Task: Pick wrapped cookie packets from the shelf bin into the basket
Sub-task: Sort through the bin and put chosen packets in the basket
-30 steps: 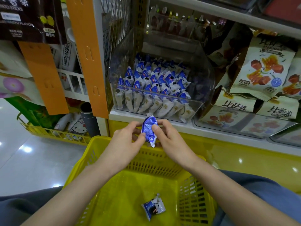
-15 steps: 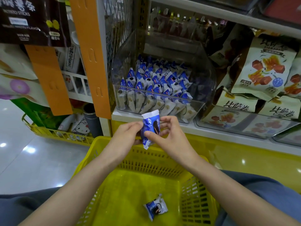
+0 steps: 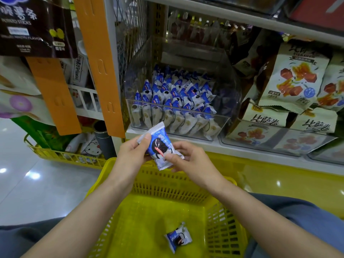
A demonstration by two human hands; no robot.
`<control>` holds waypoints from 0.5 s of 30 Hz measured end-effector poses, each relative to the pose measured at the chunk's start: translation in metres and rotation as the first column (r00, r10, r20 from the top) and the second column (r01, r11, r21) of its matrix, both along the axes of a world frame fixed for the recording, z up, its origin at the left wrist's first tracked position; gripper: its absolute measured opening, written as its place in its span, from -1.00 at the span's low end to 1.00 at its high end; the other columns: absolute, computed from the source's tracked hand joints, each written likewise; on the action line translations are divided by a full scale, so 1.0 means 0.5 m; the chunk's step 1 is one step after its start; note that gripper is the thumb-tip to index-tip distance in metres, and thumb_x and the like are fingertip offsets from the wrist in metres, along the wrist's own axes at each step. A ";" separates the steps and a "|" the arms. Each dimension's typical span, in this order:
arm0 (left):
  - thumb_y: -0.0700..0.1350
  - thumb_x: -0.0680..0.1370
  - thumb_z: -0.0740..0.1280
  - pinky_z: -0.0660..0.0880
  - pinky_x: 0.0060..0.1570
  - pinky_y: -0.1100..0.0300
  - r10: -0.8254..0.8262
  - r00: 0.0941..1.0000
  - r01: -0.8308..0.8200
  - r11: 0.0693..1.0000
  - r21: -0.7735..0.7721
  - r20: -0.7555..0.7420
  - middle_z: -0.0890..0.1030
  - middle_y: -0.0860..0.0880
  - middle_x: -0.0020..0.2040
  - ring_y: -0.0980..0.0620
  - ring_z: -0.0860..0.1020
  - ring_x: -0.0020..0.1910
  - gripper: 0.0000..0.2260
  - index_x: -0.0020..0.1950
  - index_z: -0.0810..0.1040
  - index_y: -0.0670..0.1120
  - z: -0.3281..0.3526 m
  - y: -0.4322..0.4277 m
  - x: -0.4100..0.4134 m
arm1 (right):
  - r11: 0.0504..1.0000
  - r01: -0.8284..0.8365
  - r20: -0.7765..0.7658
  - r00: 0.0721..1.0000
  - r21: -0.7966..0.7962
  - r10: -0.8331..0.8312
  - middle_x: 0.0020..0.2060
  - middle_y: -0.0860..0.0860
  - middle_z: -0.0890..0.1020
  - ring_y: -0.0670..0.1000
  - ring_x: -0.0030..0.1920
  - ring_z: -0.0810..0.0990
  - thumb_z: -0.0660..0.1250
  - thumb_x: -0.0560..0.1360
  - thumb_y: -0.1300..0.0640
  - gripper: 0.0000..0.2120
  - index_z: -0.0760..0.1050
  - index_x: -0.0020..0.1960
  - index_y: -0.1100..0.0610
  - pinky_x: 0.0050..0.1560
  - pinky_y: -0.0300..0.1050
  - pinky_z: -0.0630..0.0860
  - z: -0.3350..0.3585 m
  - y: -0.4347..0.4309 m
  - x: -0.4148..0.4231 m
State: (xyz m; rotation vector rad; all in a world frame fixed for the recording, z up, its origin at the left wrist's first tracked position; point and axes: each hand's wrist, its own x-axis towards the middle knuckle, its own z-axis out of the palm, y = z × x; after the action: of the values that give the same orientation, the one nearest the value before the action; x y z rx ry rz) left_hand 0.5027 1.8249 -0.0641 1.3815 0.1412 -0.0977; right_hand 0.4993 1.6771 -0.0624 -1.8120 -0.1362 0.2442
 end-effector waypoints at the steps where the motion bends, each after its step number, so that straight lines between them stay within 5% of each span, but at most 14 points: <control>1: -0.09 0.61 0.15 0.58 -0.24 0.29 0.009 0.999 -0.011 0.999 -0.053 -0.030 0.68 -0.13 -0.16 0.05 0.66 -0.23 -0.74 -0.04 0.58 -0.19 0.001 0.002 0.002 | 0.998 -0.005 -0.017 1.000 0.060 0.006 -0.16 0.01 0.64 -0.16 -0.32 0.60 0.36 0.46 0.26 -0.85 0.52 -0.07 0.03 -0.27 -0.29 0.57 0.005 -0.001 0.001; 9: -0.08 0.55 0.23 0.58 -0.21 0.24 -0.089 0.995 0.073 0.964 -0.257 -0.051 0.69 -0.10 -0.09 0.05 0.64 -0.17 -0.78 0.06 0.55 -0.18 0.003 0.008 0.006 | 0.975 0.076 -0.012 0.997 0.208 -0.075 -0.21 0.03 0.65 -0.20 -0.32 0.61 0.31 0.47 0.34 -0.79 0.57 -0.08 0.05 -0.28 -0.35 0.56 0.014 -0.011 0.007; 15: -0.21 0.51 0.33 0.54 -0.04 0.17 -0.123 0.992 0.122 0.990 0.066 0.013 0.65 -0.12 0.01 0.04 0.60 -0.06 -0.81 0.11 0.53 -0.14 0.005 0.001 0.000 | 0.988 0.039 -0.072 0.997 0.149 -0.029 -0.06 0.10 0.62 -0.12 -0.22 0.62 0.31 0.46 0.38 -0.76 0.45 0.11 0.22 -0.17 -0.29 0.57 0.012 -0.011 0.006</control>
State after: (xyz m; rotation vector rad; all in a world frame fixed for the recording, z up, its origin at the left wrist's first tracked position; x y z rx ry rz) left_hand 0.5025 1.8252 -0.0617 1.4552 0.0452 -0.1848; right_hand 0.5024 1.6717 -0.0565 -1.6523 -0.0724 0.2660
